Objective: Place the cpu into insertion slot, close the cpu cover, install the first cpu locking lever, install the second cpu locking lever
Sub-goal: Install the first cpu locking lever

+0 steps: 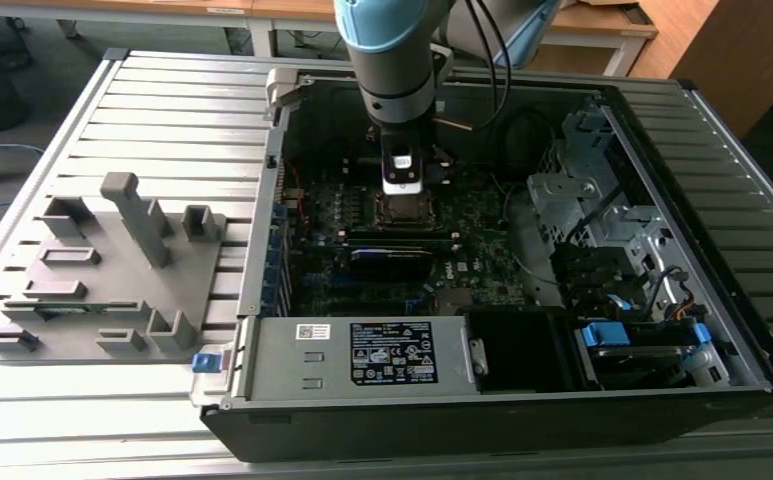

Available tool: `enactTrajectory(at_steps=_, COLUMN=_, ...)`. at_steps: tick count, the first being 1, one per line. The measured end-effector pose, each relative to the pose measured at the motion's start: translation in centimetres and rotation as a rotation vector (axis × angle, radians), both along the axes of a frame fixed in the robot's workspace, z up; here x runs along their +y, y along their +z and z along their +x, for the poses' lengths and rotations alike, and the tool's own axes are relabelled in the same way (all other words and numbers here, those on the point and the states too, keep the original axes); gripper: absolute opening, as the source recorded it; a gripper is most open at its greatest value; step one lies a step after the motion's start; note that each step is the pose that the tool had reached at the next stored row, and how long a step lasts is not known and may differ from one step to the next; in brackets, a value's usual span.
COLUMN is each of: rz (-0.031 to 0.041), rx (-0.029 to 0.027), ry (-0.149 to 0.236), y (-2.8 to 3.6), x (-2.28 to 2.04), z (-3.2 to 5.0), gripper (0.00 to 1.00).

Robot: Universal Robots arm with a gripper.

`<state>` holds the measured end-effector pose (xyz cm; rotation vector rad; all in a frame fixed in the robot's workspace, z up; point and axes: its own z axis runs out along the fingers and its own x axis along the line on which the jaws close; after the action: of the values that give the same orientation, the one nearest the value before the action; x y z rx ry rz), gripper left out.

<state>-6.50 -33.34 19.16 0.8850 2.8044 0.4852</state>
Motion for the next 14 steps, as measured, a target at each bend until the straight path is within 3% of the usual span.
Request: enactTrajectory(at_steps=14, rz=-0.0005, rx=0.0002, ry=0.000, y=-0.31, x=-0.79, z=0.00, gripper=0.11)
